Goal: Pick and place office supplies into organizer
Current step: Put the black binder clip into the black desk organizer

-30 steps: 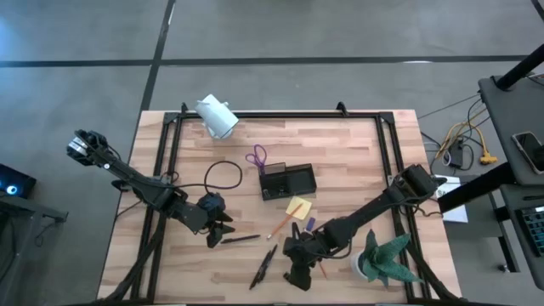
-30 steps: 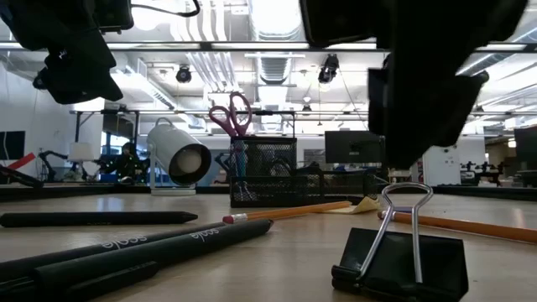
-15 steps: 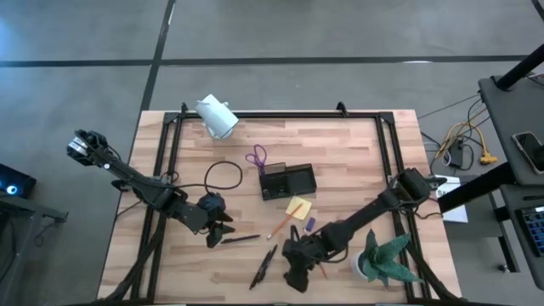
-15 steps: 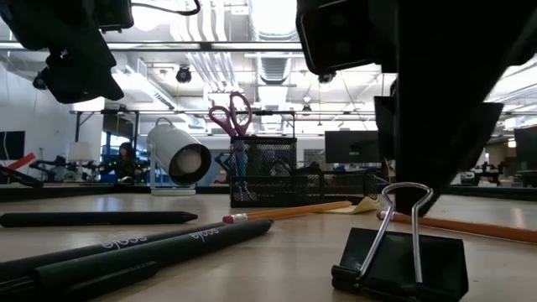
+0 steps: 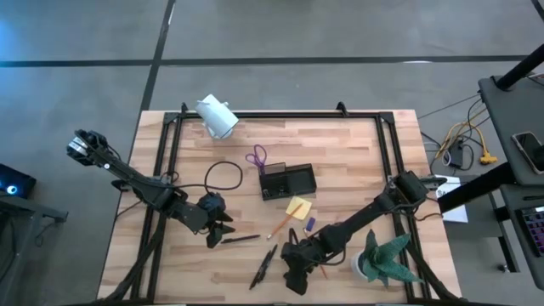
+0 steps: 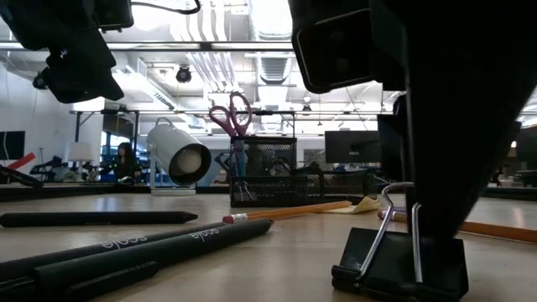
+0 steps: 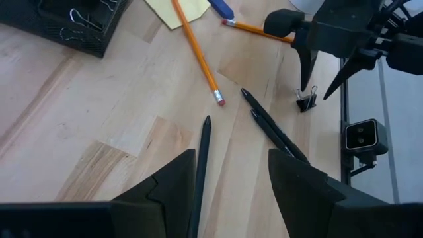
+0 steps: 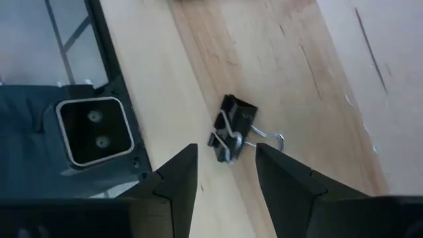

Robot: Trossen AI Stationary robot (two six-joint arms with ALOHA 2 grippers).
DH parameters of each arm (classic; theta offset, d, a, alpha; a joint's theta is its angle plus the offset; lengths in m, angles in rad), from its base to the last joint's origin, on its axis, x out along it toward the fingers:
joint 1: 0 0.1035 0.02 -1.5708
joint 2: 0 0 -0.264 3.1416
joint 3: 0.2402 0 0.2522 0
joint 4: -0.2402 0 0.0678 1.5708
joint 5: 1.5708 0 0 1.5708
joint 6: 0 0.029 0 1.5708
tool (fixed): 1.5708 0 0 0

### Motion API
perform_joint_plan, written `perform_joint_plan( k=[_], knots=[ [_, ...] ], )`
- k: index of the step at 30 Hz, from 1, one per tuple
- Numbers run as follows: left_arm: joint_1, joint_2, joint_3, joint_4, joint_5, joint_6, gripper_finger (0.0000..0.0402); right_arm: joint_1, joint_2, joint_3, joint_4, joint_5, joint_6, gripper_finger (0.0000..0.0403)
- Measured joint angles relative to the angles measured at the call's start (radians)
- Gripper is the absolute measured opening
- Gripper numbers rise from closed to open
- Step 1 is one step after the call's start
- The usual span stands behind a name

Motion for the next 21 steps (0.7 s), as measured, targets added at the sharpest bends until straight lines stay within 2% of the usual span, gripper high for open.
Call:
perform_joint_plan(
  k=[11, 16, 21],
  knots=[
    [0.0, 0.0, 0.0, 0.001, 0.0, 0.0, 0.0173, -0.002, -0.004, 0.0, -0.008, 0.001, 0.028, 0.0127],
    [0.0, 0.0, 0.0, 0.001, 0.0, -0.001, 0.0173, -0.005, -0.004, 0.0, -0.008, 0.085, 0.082, 0.0129],
    [0.0, 0.0, 0.003, 0.001, 0.0, -0.001, 0.0173, -0.006, -0.004, 0.0, -0.009, 0.091, 0.084, 0.0125]
  ],
)
